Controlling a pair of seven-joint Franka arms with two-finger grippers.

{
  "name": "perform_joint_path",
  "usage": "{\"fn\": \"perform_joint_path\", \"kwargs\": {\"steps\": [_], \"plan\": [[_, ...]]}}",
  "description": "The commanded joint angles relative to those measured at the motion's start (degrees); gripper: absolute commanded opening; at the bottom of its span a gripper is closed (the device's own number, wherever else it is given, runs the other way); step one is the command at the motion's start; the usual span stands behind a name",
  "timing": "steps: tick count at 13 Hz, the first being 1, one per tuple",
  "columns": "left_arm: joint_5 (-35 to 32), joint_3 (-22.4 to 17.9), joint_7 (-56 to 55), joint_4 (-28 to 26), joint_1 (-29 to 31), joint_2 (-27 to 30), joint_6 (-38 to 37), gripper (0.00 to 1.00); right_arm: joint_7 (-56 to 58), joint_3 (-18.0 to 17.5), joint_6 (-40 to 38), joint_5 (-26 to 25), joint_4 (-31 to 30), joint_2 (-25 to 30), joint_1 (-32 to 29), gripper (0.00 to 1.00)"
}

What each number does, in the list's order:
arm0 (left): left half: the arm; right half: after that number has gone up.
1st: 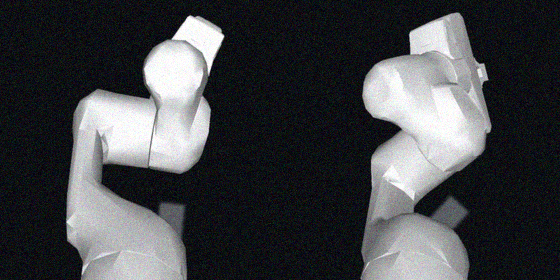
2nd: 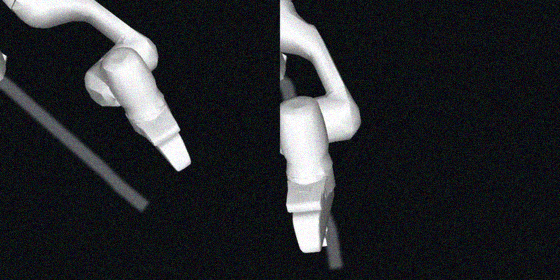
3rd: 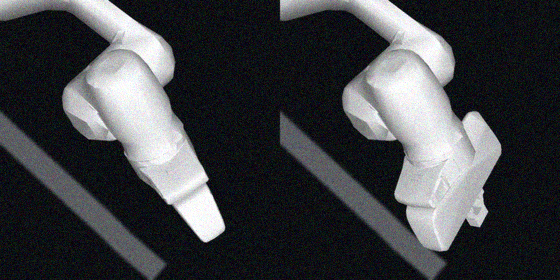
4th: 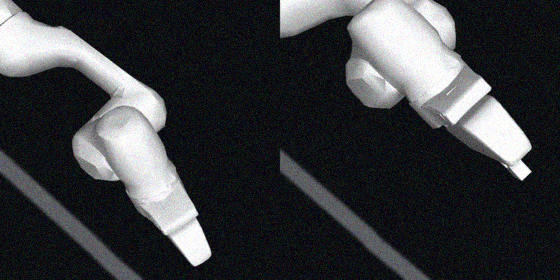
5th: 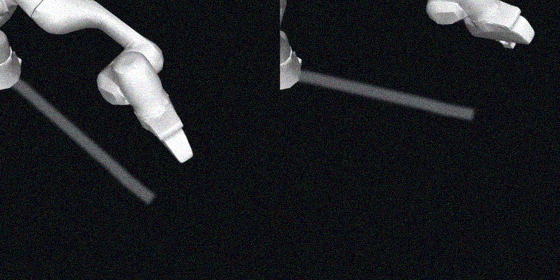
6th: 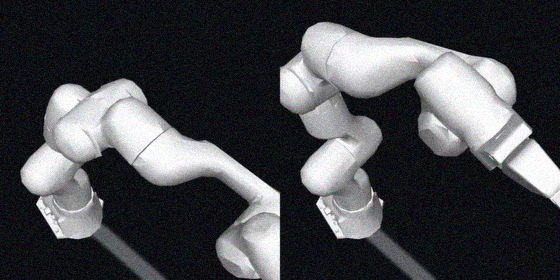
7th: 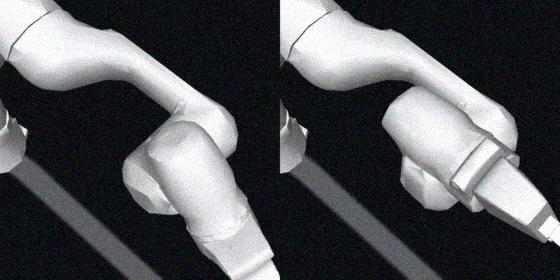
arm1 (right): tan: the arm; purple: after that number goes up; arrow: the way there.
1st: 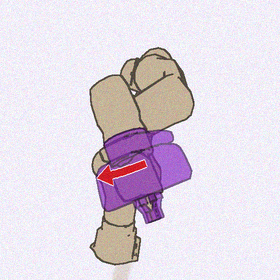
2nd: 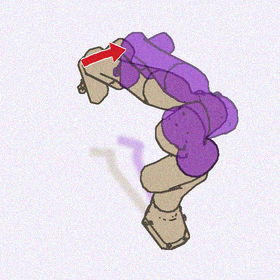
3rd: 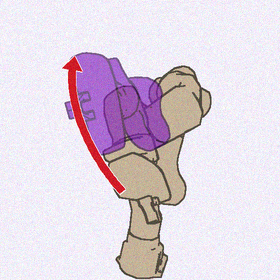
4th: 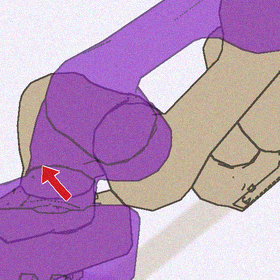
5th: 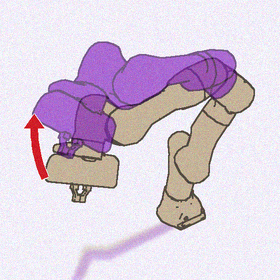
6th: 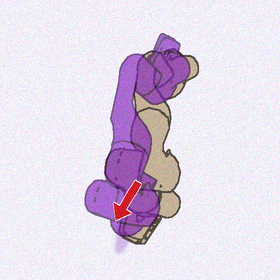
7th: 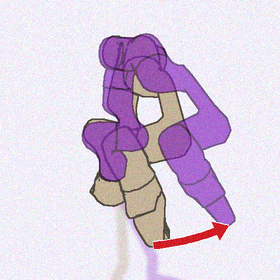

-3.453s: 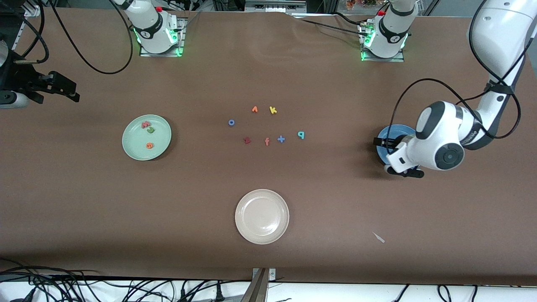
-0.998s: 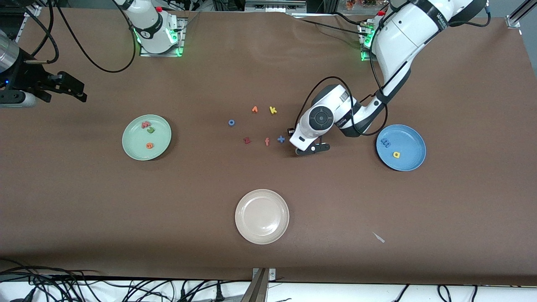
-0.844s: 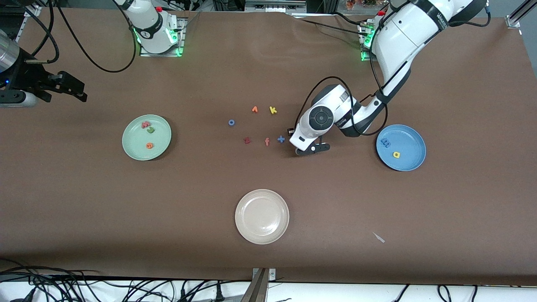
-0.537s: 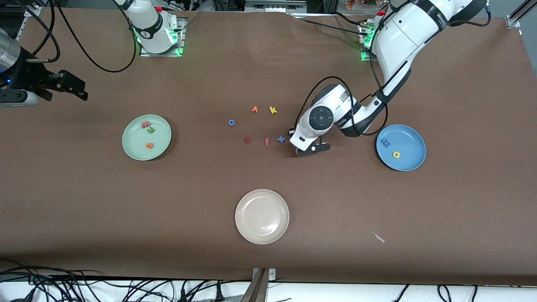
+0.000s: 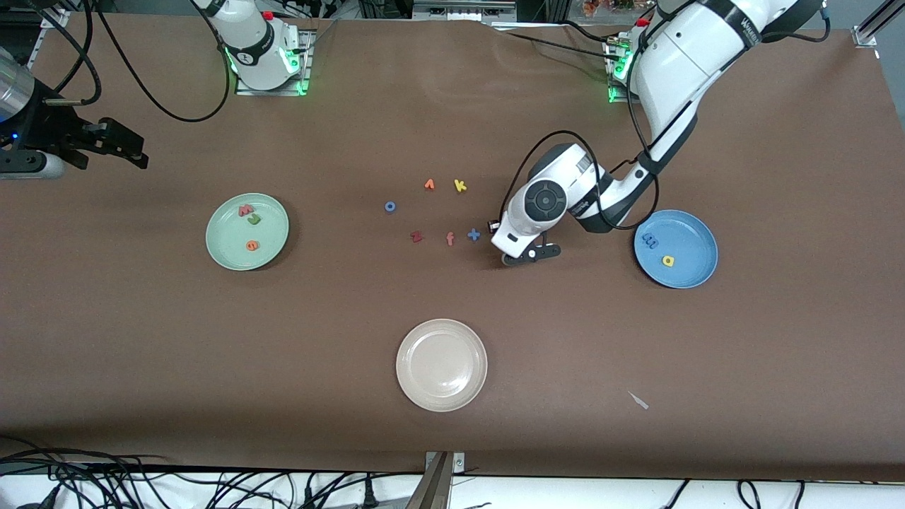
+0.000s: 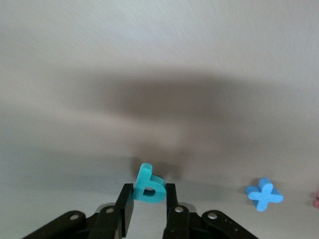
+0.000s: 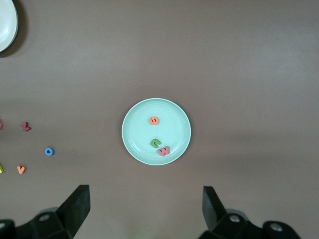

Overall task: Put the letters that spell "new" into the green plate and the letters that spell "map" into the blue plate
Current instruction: 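Grasp the teal letter with the left gripper and lift it, then lower the teal letter into the blue plate and open the left gripper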

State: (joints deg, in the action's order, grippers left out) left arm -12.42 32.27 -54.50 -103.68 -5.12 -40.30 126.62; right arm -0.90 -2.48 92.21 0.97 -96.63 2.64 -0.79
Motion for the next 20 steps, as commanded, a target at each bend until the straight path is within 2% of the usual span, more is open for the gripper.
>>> {"fn": "perform_joint_path", "kwargs": {"steps": [1, 4, 7, 11, 20], "plan": [[-1.38, 0.16, 4.38, 0.23, 3.35, 7.49, -9.08, 0.16, 0.02, 0.02, 1.83, -0.80, 0.04, 0.35, 0.00, 1.00], [-1.30, 0.25, 15.08, 0.23, 9.58, 11.98, -17.52, 0.16, 0.02, -0.07, 2.27, -0.62, 0.04, 0.26, 0.00, 1.00], [-1.38, 0.25, 28.70, 0.14, 17.14, 13.66, -22.99, 0.16, 0.02, -0.07, 2.28, -0.62, 0.04, 0.26, 0.00, 1.00], [-3.13, -0.19, 40.59, -0.21, 25.23, 12.70, -23.62, 0.17, 0.02, -0.07, 2.28, -0.62, 0.04, 0.26, 0.00, 1.00], [-14.90, -0.20, 42.63, -0.56, 31.74, 4.10, -20.19, 0.18, 0.02, -0.07, 2.28, -0.54, 0.13, 0.26, 0.00, 1.00]]}}
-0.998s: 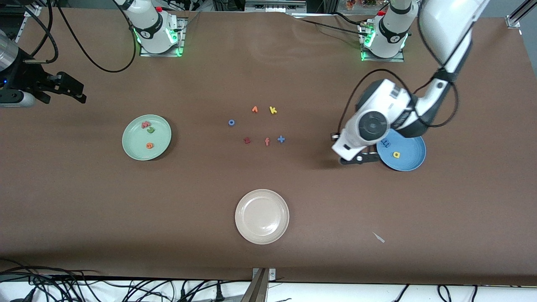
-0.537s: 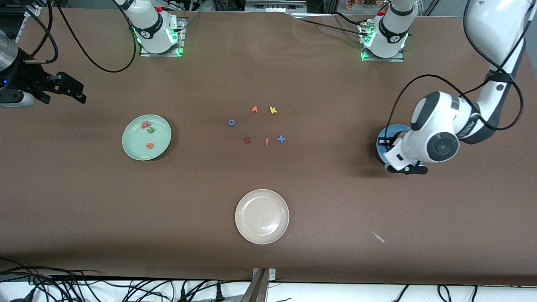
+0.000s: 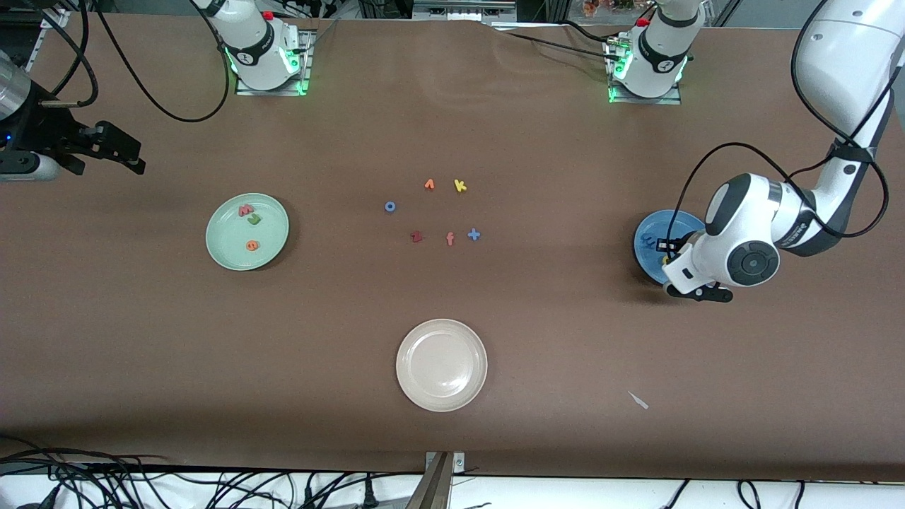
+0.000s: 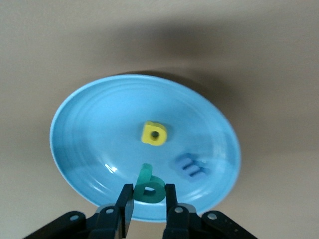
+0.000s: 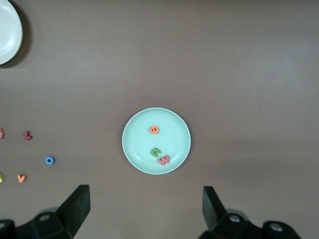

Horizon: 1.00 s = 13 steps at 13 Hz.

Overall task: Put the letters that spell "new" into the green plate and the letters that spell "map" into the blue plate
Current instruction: 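Lower the teal letter into the blue plate and open the left gripper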

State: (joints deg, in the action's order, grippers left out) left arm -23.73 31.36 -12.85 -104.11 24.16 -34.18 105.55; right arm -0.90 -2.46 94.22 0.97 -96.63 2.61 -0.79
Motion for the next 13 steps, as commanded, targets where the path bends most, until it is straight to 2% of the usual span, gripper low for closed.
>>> {"fn": "perform_joint_path", "kwargs": {"steps": [1, 3, 8, 9, 10, 11, 12, 13], "plan": [[-5.08, 0.72, 0.98, -0.22, 3.08, -3.07, 2.36, 0.19, 0.02, 0.08, 0.00, -0.45, 0.04, 0.29, -0.01, 1.00], [-5.62, 0.72, 0.98, -0.31, 4.40, -4.83, 4.31, 0.24, 0.02, 0.08, 0.17, -0.36, 0.12, 0.29, -0.01, 1.00], [-5.62, 0.72, 0.98, -0.39, 4.85, -5.28, 5.10, 0.25, 0.02, 0.00, 0.26, -0.71, 0.13, 0.29, -0.01, 1.00], [-5.62, 0.63, 0.98, -0.39, 4.85, -5.37, 5.19, 0.36, 0.02, -0.09, 0.26, -0.71, 0.21, 0.29, -0.01, 1.00], [-5.62, 0.72, 0.98, -0.39, 5.02, -5.28, 5.10, 0.69, 0.02, -0.09, 0.26, -0.80, 0.21, 0.29, -0.01, 1.00], [-5.62, 0.72, 0.98, -0.39, 5.54, -5.19, 5.10, 0.93, 0.02, -0.09, 0.17, -0.80, 0.21, 0.55, -0.01, 1.00], [-5.53, 0.89, 0.98, -0.05, 5.46, -4.84, 4.58, 1.00, 0.02, 0.08, -0.35, -0.71, 0.21, 0.90, -0.01, 1.00], [-5.53, 1.42, 0.98, 0.48, 5.46, -3.97, 4.14, 1.00, 0.02, 0.43, -0.53, -0.10, 0.21, 1.78, -0.01, 1.00]]}}
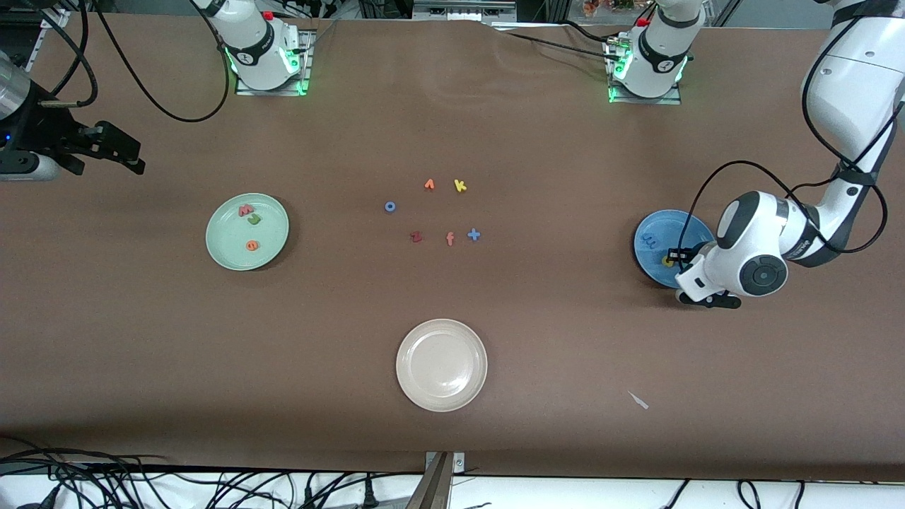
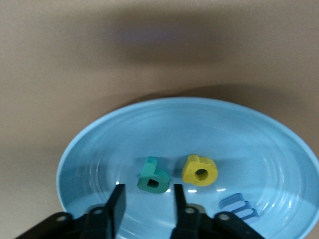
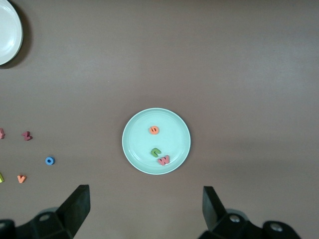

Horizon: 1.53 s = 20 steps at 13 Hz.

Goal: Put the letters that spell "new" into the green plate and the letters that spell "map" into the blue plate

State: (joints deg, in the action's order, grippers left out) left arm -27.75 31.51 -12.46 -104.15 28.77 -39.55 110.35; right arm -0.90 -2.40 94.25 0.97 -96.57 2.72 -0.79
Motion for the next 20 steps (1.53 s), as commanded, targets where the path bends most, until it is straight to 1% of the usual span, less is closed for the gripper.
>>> {"fn": "perform_joint_path", "kwargs": {"steps": [1, 2, 4, 7, 9, 11, 14, 15, 16, 17, 19, 20], "plan": [[-0.74, 2.14, 0.59, 0.87, 0.68, 3.59, -1.09, 1.00, 0.03, 0.46, -0.47, 0.08, -0.11, 1.76, 0.00, 1.00], [-0.47, 4.07, 0.77, 2.35, 0.59, 4.91, -2.58, 1.00, 0.03, 0.55, -0.21, 0.34, -0.03, 1.06, -0.09, 1.00], [-0.29, 7.67, 0.68, 8.14, 0.50, 5.45, -9.94, 1.00, -0.06, 0.55, -0.21, 0.43, -0.03, 0.88, -0.09, 1.00], [-0.29, 10.58, 0.59, 16.85, -0.46, 5.45, -18.83, 1.00, -0.15, 0.81, -0.46, 0.43, -0.03, 0.61, -0.09, 1.00], [-0.29, 11.38, 0.68, 22.03, -1.60, 5.28, -24.19, 1.00, 0.02, 0.73, 0.14, 0.00, 0.15, 0.53, -0.09, 1.00], [1.19, 11.38, 0.68, 26.69, -4.49, 4.84, -29.03, 1.00, 0.11, 0.82, -0.55, -0.36, 0.24, 0.61, -0.09, 1.00], [6.37, 11.38, 0.77, 31.18, -4.77, 5.19, -30.28, 1.00, 0.11, 0.73, -0.65, -0.10, 0.24, 0.70, -0.09, 1.00], [8.48, 10.86, 0.77, 33.37, -5.29, 5.19, -30.28, 1.00, 0.11, 0.81, -0.65, -0.10, 0.24, 0.62, -0.09, 1.00], [9.11, 9.63, 0.77, 35.22, -6.52, 5.28, -30.45, 1.00, 0.11, 0.90, -0.65, -0.10, 0.24, 0.62, -0.09, 1.00], [9.20, 7.62, 1.20, 36.28, -8.70, 5.45, -30.80, 1.00, 0.11, 0.82, -0.65, -0.10, 0.24, 0.62, -0.09, 1.00], [9.99, 1.30, 2.96, 38.48, -14.50, 6.85, -30.98, 1.00, 0.11, 0.82, -0.73, -0.10, 0.15, 0.70, -0.09, 1.00], [12.60, -2.29, 3.40, 38.67, -16.62, 7.56, -30.89, 1.00, 0.11, 0.82, -0.91, -0.10, 0.24, 0.70, -0.09, 1.00]]}}
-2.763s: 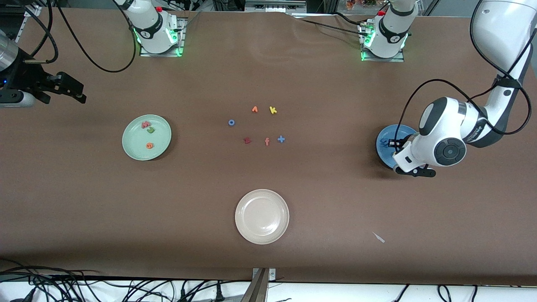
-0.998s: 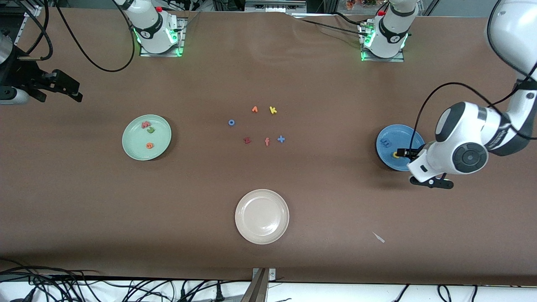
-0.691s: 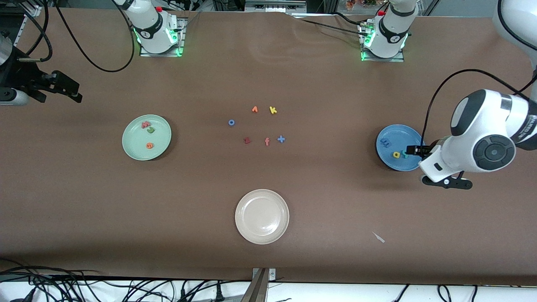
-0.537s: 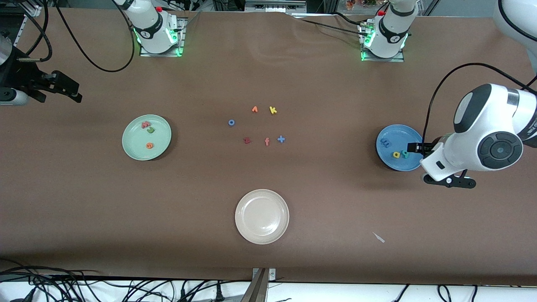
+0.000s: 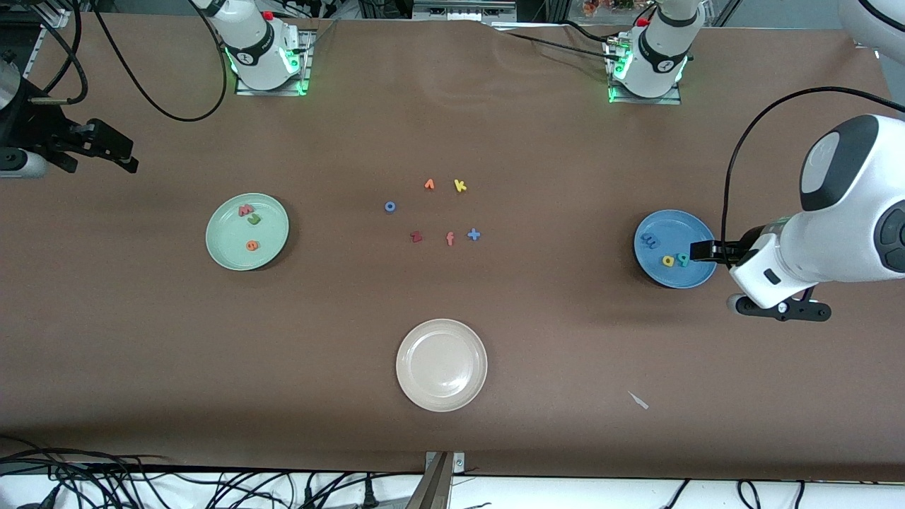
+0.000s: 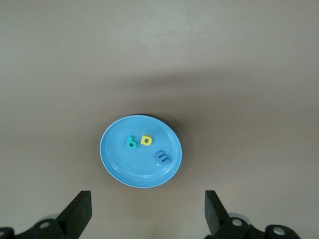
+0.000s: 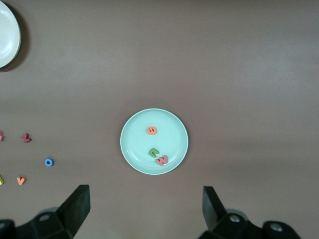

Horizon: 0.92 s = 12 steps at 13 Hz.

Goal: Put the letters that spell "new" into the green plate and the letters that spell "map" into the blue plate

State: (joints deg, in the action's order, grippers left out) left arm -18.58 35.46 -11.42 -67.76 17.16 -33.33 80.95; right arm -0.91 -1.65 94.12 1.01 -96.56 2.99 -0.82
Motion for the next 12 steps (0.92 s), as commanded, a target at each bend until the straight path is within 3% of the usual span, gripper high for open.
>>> {"fn": "perform_joint_path", "kwargs": {"steps": [1, 4, 6, 9, 12], "plan": [[7.12, -10.28, 2.89, 2.28, -6.85, 2.47, -1.33, 1.00, 0.03, 0.07, -0.78, 0.13, 0.14, 0.35, -0.06, 1.00], [16.71, -24.87, 8.06, 1.93, -14.85, 5.73, -0.71, 0.99, 0.03, -0.02, -0.78, 0.14, 0.23, 0.35, -0.06, 1.00], [21.56, -26.49, 9.05, -2.35, -14.96, 8.71, 4.36, 0.98, 0.03, 0.07, -0.69, 0.22, 0.14, 0.35, -0.06, 1.00], [21.66, -27.11, 9.13, -12.81, -15.13, 15.12, 13.15, 0.98, 0.03, -0.02, -0.69, 0.22, 0.23, 0.35, -0.06, 1.00], [22.36, -28.43, 9.66, -18.71, -16.01, 18.82, 18.35, 0.98, 0.03, -0.02, -0.61, 0.22, 0.14, 0.35, -0.06, 1.00]]}}
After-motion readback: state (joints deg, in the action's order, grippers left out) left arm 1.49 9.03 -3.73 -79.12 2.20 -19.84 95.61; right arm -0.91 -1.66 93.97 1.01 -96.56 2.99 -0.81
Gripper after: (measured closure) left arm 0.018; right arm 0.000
